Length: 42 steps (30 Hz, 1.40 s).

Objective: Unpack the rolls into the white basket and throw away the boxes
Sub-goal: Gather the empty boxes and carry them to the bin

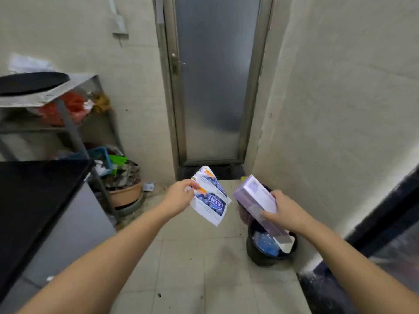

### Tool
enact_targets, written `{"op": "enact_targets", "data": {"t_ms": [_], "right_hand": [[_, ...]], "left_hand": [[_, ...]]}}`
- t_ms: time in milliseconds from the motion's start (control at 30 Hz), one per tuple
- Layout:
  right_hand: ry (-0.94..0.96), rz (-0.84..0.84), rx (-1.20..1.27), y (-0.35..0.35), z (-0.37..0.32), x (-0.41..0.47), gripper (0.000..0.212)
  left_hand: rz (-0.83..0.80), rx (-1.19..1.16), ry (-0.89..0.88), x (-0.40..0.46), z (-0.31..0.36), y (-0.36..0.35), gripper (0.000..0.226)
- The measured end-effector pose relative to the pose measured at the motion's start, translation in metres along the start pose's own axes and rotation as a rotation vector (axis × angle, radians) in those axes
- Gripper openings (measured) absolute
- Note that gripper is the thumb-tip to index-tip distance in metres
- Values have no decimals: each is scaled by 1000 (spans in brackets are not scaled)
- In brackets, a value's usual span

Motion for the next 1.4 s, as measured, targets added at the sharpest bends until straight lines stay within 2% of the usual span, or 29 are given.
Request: {"op": "enact_targets", "data": {"t_ms": [133,267,400,533,767,900,1000,1167,1267,1400], "right_hand": [[-115,-2,27,22,67,37,55],[-234,-30,128,11,124,89,56],[-352,-94,208,-8,177,162,63],[-535,-141,298,-29,225,234,71],[-769,-290,366,-91,287,305,75],[-787,-255,451,-153,327,350,83],[-835,-310,466,-218,374,384,86],[-879,-413,441,-335,459,434,71],[-924,-414,422,-396,496,449,72],[-923,-440,377,-444,512,446,76]], "left_hand": [[-114,59,-70,52,22,-72,44],[-218,88,12,104,2,-134,64],[-259,22,87,172,-20,-200,50],[-331,-106,281,237,-39,-270,31],[-426,-45,499,291,-76,-384,22],[-375,-24,553,299,-127,-452,12],[-345,-1,689,300,-177,-515,2],[-314,51,841,291,-260,-626,2],[-286,57,957,279,-300,-675,1],[-293,63,1032,264,-328,-705,20]]}}
Point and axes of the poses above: each hand's wrist, its own x-axis towards the middle knuckle, its own y-axis out of the back of the hand, z = x × y, the point moved 4 cm from there along x, towards the middle knuckle, and after that the axes turned 4 degrees about -y, right-handed, at the moved point
